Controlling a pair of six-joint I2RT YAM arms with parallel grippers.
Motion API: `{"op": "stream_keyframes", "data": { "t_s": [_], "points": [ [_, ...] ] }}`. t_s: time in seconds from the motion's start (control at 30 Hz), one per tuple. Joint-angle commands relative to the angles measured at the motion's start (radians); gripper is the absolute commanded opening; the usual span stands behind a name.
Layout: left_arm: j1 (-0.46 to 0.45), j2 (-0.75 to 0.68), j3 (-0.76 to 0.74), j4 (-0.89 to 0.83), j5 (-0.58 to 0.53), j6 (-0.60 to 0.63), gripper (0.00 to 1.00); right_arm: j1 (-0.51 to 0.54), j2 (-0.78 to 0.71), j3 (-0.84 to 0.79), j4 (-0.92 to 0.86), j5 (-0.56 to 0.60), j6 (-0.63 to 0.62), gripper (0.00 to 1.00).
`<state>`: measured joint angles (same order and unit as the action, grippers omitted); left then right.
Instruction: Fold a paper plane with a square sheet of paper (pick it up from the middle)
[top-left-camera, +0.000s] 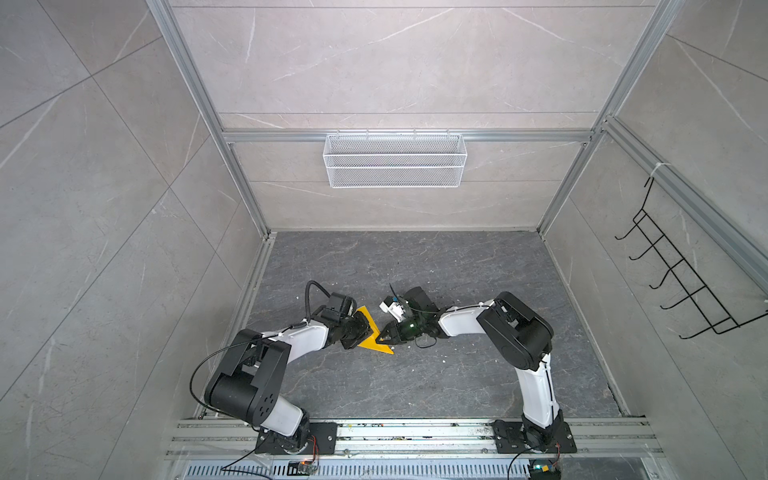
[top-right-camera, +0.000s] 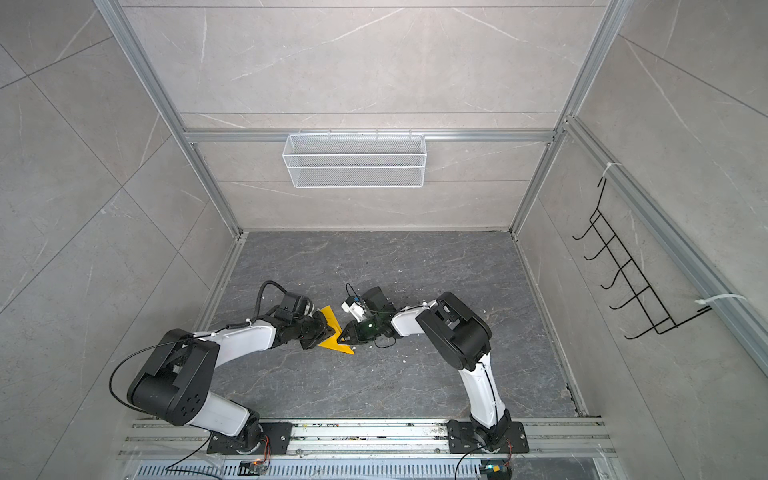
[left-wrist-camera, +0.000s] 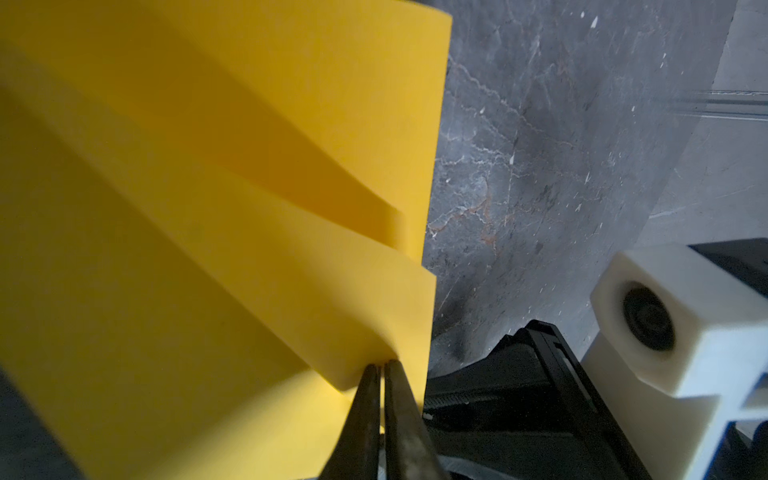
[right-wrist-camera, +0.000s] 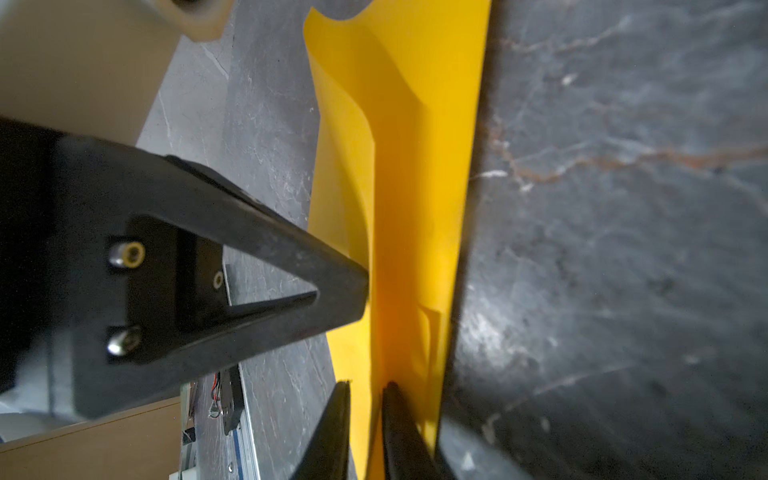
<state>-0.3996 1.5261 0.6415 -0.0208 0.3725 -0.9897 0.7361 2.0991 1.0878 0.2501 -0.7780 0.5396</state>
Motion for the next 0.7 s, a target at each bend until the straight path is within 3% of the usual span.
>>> {"op": "stream_keyframes", "data": {
  "t_s": [0.0,0.67],
  "points": [
    [0.0,0.012,0.036,0.006,0.013,0.032,0.11,0.0,0.062,-0.029,-0.127,0.086,0.001,0.2],
    [-0.001,0.051,0.057,0.011,0.022,0.039,0.11,-0.009,0.067,-0.041,-0.122,0.087,0.02,0.14]
  ]
}}
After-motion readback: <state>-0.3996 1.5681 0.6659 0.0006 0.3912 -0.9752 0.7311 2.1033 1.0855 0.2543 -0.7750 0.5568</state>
